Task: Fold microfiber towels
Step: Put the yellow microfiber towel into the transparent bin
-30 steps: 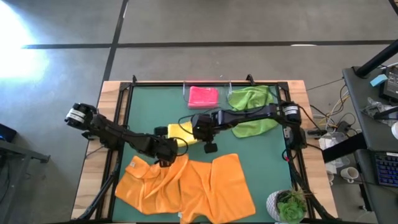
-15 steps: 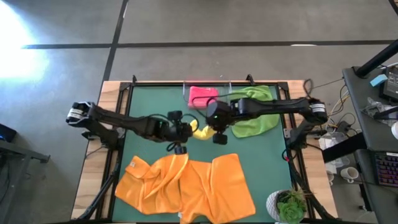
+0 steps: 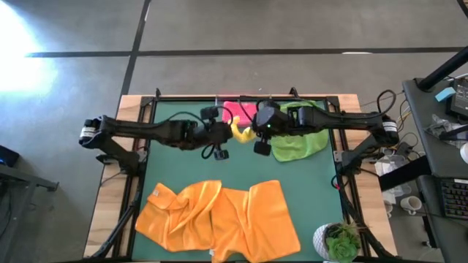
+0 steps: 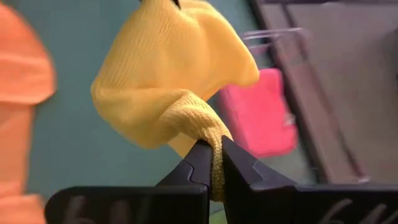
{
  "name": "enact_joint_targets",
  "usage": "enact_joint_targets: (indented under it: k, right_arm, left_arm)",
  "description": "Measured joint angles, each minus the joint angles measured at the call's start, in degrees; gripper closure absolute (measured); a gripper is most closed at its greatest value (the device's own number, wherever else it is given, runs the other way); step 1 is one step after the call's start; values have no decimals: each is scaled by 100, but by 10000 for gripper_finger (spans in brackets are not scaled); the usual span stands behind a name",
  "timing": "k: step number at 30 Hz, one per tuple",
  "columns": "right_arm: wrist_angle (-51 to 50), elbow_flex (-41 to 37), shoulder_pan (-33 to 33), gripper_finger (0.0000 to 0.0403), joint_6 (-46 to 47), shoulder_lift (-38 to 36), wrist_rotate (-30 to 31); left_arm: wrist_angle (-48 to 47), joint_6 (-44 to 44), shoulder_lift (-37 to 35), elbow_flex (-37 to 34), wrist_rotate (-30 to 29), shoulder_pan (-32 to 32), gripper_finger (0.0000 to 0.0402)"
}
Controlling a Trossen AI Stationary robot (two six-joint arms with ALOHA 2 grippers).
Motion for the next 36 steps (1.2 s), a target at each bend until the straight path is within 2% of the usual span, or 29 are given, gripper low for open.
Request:
enact_joint_targets:
  k: [8, 15, 17, 20, 22, 28, 36]
  right_arm:
    - [788, 0, -525, 394, -946, 32, 164]
    - [1221, 0, -1237, 394, -1680, 52, 160]
    - [1317, 0, -1424, 394, -1878, 93, 92]
    - [1452, 0, -1675, 394, -2111, 174, -329]
    - [1626, 0, -1761, 394, -2150, 248, -444]
    - [1634, 0, -2033, 394, -2193, 454, -464]
    - [1934, 0, -2389, 394, -2448, 907, -447]
  left_arm:
    - [1013, 799, 37, 3, 5, 620, 392]
    - [1353, 1422, 127, -43, 25, 1163, 392]
    - [1544, 1614, 182, -44, 46, 1298, 392]
    - [1795, 1821, 325, -55, 286, 1490, 392]
    - [1698, 1839, 383, -63, 505, 1636, 392]
    - [1681, 1939, 781, 11, 526, 1882, 392]
    - [1811, 2516, 1072, 9, 524, 2188, 392]
